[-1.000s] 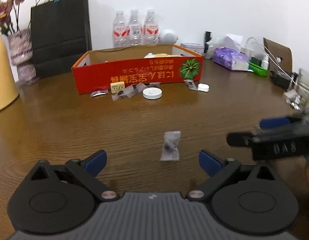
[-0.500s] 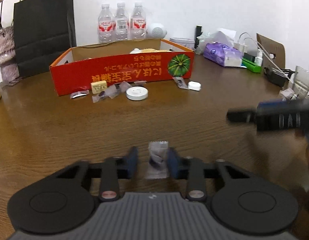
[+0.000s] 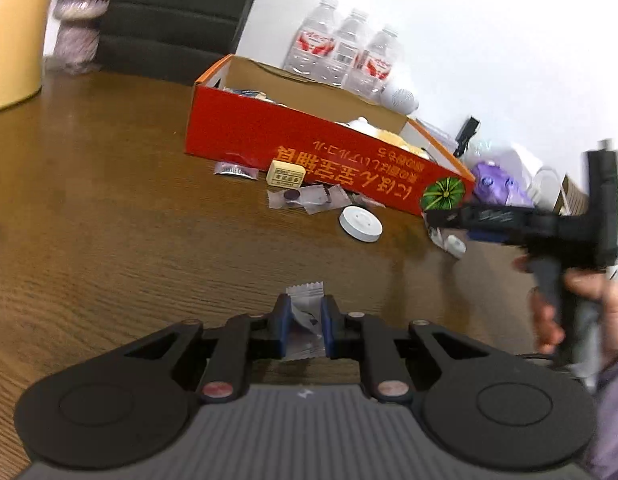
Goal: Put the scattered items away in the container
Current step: 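Grasp a clear wrapper packet with the right tool while the left tool grasps another, then carry both clear packets into the box and open both tools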
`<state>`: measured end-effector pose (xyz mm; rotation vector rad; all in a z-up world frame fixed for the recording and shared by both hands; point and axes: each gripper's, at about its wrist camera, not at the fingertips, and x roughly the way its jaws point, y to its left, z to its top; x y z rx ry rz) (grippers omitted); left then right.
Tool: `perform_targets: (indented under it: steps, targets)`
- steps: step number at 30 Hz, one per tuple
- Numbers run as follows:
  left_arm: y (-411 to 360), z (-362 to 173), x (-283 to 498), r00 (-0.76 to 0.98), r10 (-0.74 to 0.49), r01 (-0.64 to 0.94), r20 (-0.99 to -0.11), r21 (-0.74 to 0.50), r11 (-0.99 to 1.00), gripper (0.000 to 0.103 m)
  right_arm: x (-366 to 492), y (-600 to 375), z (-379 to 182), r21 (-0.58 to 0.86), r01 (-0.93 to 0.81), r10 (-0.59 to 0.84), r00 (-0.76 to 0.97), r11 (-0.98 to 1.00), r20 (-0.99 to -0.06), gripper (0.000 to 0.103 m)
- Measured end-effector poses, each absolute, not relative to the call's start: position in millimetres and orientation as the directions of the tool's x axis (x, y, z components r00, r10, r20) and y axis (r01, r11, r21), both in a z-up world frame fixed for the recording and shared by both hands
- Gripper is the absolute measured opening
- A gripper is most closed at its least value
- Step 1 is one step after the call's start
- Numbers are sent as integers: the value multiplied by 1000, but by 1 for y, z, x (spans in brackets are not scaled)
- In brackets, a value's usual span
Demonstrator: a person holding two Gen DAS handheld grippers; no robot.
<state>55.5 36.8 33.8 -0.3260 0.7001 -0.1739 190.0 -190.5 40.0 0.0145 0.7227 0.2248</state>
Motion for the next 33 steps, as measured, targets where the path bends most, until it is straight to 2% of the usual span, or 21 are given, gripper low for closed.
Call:
perform_targets:
  steps: [2, 3, 4, 5, 9, 13, 16, 21, 28, 33]
  targets:
    - [37, 34, 55, 760, -251, 40, -599, -343, 939, 16, 200, -186, 33, 65, -191, 185, 719, 979, -670, 50]
    - [37, 33, 54, 763, -246, 38, -598, -339, 940, 16, 203, -184, 31, 46, -190, 171, 716, 981, -677, 40]
    - [38, 33, 54, 764, -244, 36, -597, -338, 940, 16, 201, -180, 30, 7, -192, 148, 730, 981, -668, 26]
    - [37, 33, 53, 765, -243, 36, -596, -338, 941, 16, 198, -179, 29, 5, -210, 160, 731, 978, -663, 18]
    - [32, 33, 54, 770, -219, 41, -599, -297, 954, 16, 181, -171, 28, 3, -254, 198, 745, 967, -636, 16]
    - [31, 34, 51, 787, -185, 29, -588, -264, 964, 16, 147, -157, 48, -49, -271, 198, 803, 961, -562, 15]
    - [30, 34, 51, 786, -183, 32, -590, -256, 966, 16, 109, -152, 62, -12, -322, 270, 813, 947, -515, 15]
    - [24, 35, 44, 808, -153, 34, -568, -215, 976, 16, 60, -147, 58, 16, -360, 315, 792, 933, -523, 15]
    - [-6, 47, -7, 864, -57, 34, -500, -55, 998, 16, 9, -156, 49, 8, -329, 283, 801, 944, -528, 15]
    - [-25, 50, -38, 865, -50, 70, -499, 21, 997, 16, -16, -168, 43, 88, -311, 309, 789, 946, -531, 15]
